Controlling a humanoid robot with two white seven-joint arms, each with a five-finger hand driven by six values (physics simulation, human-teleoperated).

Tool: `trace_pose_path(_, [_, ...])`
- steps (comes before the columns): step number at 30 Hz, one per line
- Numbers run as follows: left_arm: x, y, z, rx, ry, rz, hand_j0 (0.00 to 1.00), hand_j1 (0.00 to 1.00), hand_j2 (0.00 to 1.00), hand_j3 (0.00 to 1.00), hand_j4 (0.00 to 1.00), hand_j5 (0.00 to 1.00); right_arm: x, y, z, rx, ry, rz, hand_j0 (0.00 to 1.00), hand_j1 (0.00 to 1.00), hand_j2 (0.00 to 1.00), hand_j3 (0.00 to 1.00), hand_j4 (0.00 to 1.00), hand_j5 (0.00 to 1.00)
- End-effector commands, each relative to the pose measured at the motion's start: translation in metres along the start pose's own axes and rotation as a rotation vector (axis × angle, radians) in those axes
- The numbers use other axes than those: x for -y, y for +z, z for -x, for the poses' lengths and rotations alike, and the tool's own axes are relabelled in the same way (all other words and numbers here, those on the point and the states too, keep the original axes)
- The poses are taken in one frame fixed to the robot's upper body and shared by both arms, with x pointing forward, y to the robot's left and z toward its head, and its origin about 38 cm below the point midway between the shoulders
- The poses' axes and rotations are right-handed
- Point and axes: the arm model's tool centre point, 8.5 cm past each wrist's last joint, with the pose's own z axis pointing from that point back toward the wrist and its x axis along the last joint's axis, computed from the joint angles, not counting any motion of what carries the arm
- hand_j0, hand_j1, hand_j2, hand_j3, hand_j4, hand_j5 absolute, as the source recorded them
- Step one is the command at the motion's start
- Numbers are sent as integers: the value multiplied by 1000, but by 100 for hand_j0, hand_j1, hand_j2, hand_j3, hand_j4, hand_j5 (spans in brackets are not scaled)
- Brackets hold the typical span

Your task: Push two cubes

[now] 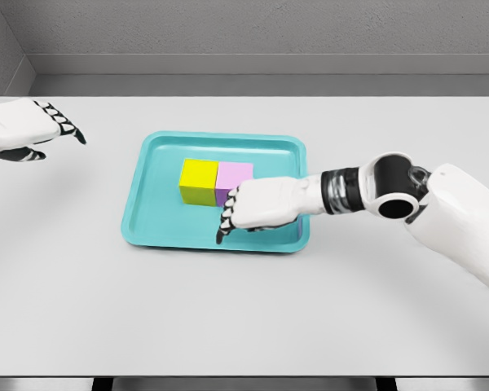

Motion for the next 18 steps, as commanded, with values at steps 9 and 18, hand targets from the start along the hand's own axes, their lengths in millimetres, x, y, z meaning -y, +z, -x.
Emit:
trace_pose_path(9, [-7,11,10,-34,11,-30,74,74,74,74,74,74,51,157,8,-216,-11,286,100,100,100,100,100,100])
trace_pose_path(18, [-7,12,11,-35,11,-30,74,74,74,74,74,74,9,201,31,-343,-174,316,100,100,100,100,100,100])
